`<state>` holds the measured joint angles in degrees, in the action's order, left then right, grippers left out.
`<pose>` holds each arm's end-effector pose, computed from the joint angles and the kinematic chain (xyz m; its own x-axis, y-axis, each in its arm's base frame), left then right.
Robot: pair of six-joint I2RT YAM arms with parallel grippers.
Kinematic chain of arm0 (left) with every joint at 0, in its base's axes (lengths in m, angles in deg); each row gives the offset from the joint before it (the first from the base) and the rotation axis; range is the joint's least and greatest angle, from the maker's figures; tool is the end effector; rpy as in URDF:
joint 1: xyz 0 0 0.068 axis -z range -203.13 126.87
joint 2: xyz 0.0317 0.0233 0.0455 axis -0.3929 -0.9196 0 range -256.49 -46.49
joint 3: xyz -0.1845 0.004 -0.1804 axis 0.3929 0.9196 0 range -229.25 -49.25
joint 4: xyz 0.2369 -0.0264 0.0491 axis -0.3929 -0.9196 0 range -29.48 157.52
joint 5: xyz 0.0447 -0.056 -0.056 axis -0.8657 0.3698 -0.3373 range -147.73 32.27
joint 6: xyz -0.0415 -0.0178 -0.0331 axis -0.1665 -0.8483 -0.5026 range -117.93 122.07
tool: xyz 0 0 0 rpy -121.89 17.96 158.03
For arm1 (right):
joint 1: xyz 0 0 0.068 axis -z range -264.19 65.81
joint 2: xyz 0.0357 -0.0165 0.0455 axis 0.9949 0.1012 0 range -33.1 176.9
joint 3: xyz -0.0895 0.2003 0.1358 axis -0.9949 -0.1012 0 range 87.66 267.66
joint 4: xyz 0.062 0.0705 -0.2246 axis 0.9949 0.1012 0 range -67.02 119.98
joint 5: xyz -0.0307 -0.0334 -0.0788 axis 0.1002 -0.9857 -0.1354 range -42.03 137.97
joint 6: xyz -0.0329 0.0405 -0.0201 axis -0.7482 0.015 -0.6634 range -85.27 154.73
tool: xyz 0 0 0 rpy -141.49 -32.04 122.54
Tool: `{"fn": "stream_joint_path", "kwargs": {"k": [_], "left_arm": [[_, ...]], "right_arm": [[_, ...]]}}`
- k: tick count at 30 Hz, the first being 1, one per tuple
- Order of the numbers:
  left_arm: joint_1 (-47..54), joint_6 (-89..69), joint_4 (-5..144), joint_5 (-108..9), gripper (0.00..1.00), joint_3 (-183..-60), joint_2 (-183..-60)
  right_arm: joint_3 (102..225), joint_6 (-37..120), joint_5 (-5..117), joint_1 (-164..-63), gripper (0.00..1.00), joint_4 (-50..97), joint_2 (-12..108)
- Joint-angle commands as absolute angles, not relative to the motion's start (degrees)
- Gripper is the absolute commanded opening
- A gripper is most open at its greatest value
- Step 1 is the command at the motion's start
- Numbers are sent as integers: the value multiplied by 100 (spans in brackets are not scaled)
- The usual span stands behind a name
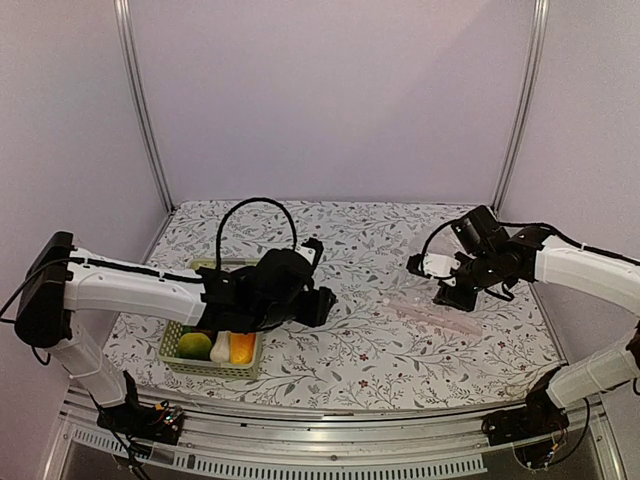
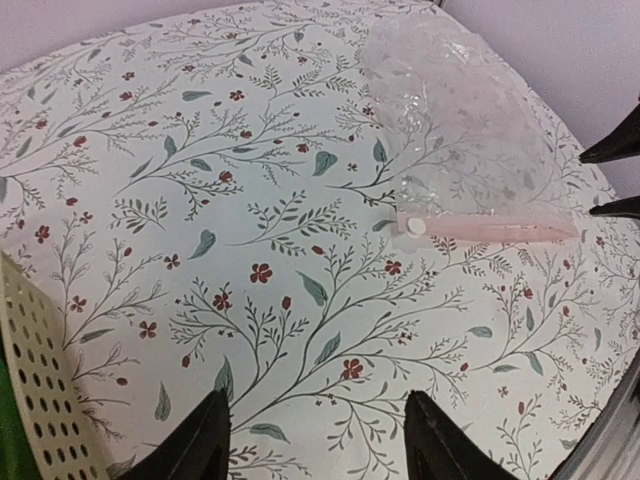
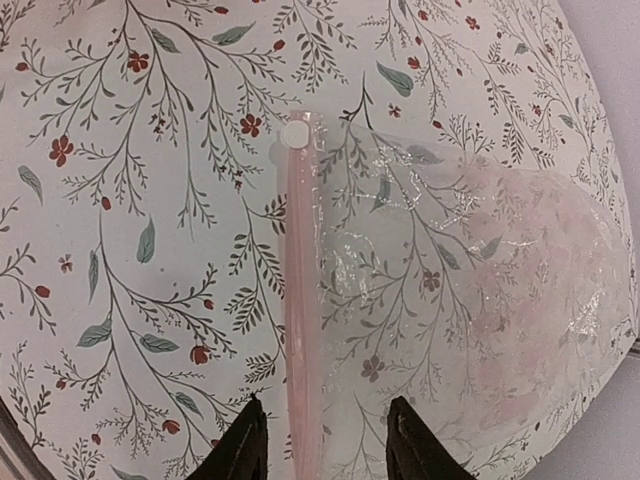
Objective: Place the food in the zip-top bag and seal the zipper
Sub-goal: Adjust the zipper food storage bag at the center of the board, then pick up the zipper food storage bag from the center of the board.
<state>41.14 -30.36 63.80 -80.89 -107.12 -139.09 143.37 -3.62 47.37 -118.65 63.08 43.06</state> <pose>0.1598 -0.2967 0.2147 -0.6004 0.1101 -0.7921 0.4415 0.8715 -0.2136 0.2050 0.1401 0.2343 -0.2149 -0.8997 -0.3799 -0.8858 0.3434 -0.3122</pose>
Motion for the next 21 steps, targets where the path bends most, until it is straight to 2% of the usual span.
{"fn": "stream_joint_path", "kwargs": {"k": [1, 7, 13, 19, 21], "left_arm": [[4001, -3166, 6478, -8246, 59, -10568, -13741], [3989, -3226, 6479, -8217, 59, -10577, -13761], [3989, -3313, 6464, -8200, 59, -10516, -13741], [3990, -3347, 6375, -8270, 59, -10454, -13616], [3989, -3352, 6285, -8338, 59, -10461, -13549]], "right_arm": [[13557, -298, 4143, -11898, 40, 5325, 4134], [12898, -390, 3542, -12008, 51, 4555, 4410], [12624, -343, 2983, -12032, 51, 4003, 4755], [12585, -223, 2676, -12032, 45, 3567, 5147], [12617, -170, 2609, -12033, 34, 3484, 5274]]}}
